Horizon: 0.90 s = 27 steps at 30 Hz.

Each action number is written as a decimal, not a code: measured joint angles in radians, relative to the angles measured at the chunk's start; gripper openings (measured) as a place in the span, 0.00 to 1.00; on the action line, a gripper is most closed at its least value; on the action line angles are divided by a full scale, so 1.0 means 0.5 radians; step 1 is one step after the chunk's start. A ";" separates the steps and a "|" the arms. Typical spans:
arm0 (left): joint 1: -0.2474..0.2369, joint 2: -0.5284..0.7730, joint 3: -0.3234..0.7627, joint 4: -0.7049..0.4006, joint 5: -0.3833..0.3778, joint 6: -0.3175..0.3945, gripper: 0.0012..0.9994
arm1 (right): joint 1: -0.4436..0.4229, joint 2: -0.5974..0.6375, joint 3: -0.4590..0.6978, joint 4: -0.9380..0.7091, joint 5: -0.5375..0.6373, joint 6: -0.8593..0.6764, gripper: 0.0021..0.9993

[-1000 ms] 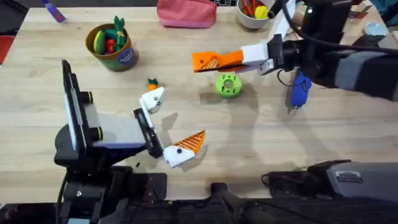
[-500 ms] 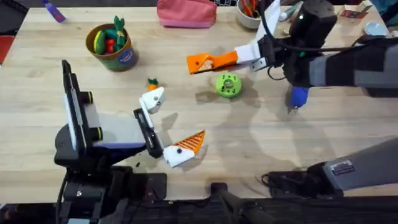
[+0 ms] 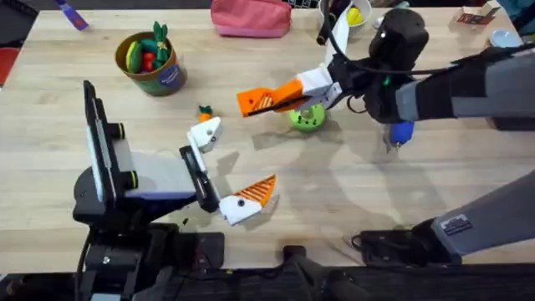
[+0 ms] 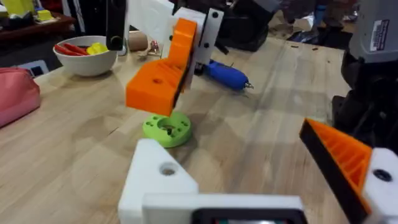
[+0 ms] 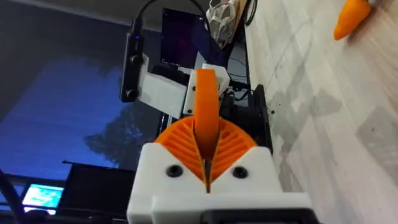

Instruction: Pick up the gripper from the table and insert it into the empty holder that is missing its gripper. Then pick up a screw, insert it into the mounting hole, and use the screwdriver to tighten it. Finally, clean up the table by picking up the vegetable and placing it into the bucket.

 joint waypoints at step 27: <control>0.000 0.000 0.000 0.000 0.000 0.000 0.99 | 0.305 0.000 -0.194 -0.073 0.000 -0.006 0.01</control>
